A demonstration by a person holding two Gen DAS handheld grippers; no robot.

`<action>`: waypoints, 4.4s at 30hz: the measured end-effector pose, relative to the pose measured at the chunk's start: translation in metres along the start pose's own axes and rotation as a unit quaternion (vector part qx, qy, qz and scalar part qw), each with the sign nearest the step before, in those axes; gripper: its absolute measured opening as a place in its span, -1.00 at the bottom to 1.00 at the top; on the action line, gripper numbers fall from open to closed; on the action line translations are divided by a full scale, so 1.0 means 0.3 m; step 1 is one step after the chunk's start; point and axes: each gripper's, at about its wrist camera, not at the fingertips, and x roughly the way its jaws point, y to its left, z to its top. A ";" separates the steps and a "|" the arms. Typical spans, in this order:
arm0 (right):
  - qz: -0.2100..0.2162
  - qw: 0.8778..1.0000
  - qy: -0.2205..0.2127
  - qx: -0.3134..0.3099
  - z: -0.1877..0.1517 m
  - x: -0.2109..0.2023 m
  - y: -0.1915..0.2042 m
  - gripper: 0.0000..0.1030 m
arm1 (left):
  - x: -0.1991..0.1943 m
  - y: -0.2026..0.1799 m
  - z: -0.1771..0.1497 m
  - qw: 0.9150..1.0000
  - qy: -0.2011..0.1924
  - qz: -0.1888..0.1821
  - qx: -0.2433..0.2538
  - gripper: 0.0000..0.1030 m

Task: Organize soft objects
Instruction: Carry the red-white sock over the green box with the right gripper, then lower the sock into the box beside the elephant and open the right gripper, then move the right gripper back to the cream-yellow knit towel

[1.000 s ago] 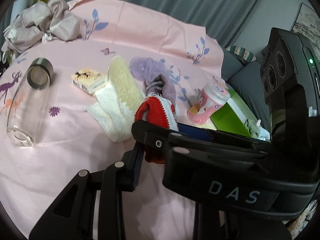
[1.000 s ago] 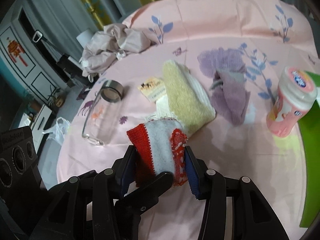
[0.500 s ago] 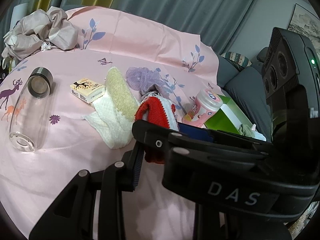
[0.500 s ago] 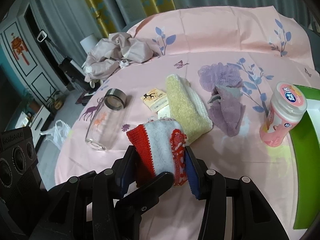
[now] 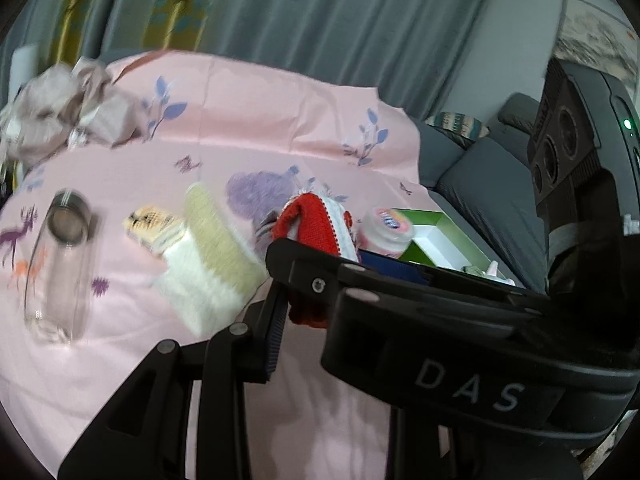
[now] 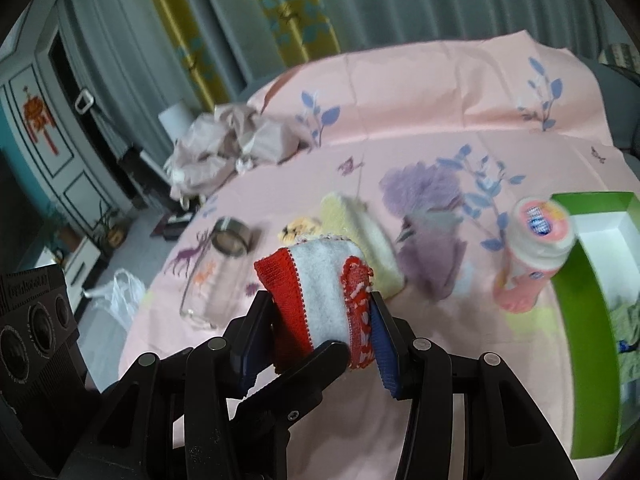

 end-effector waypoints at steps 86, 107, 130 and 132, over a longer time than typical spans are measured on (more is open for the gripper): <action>-0.112 0.929 -0.028 0.351 -0.114 -0.273 -0.906 -0.02 | 0.707 -0.639 -0.031 0.957 0.260 -0.071 0.108 -0.40; -0.119 0.927 -0.054 0.351 -0.106 -0.343 -0.874 0.41 | 0.579 -0.629 -0.018 0.970 0.213 -0.068 0.092 0.27; -0.175 0.935 -0.099 0.293 -0.052 -0.428 -0.701 0.84 | 0.113 -0.397 0.050 0.987 0.128 -0.085 0.049 0.72; -0.196 0.933 -0.096 0.287 -0.046 -0.424 -0.682 0.84 | 0.087 -0.345 0.052 0.988 0.128 -0.068 0.047 0.72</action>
